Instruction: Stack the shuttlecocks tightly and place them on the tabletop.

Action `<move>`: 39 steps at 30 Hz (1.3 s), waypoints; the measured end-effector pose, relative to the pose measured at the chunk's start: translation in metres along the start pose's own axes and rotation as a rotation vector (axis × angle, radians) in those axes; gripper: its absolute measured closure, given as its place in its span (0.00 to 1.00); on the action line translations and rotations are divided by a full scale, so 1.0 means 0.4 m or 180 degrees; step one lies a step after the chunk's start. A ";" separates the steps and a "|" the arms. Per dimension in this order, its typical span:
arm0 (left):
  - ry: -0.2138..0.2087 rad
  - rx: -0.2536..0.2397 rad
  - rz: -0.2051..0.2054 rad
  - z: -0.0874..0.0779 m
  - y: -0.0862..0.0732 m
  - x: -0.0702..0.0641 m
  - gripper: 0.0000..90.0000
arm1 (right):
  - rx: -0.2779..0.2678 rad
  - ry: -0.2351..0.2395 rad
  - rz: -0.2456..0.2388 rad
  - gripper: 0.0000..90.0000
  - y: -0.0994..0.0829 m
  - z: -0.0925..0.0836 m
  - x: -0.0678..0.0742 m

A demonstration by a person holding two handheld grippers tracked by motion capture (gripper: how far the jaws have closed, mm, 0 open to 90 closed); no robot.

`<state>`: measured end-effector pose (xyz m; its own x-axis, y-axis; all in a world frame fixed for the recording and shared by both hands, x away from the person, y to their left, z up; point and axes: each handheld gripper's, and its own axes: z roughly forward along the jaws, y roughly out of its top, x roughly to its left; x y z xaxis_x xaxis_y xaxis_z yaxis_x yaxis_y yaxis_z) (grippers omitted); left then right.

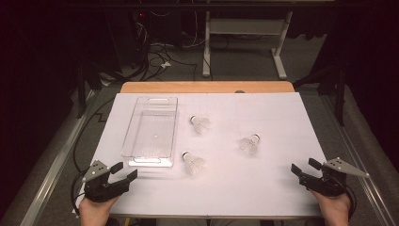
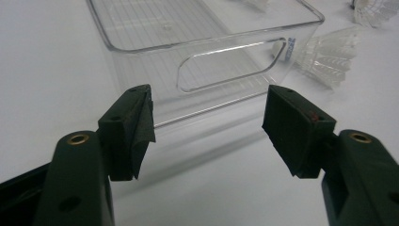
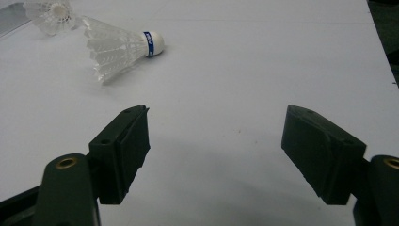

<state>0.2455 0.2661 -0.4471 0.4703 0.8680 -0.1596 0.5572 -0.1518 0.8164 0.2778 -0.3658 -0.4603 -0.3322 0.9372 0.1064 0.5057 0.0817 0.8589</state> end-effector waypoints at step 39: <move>-0.0385 0.0117 0.0423 0.064 0.036 -0.128 0.40 | -0.0011 0.0022 -0.0073 0.27 0.001 -0.003 0.009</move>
<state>0.2469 0.2072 -0.4413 0.6190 0.7763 -0.1191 0.5083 -0.2803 0.8143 0.2760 -0.3627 -0.4588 -0.3490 0.9328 0.0902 0.4951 0.1018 0.8628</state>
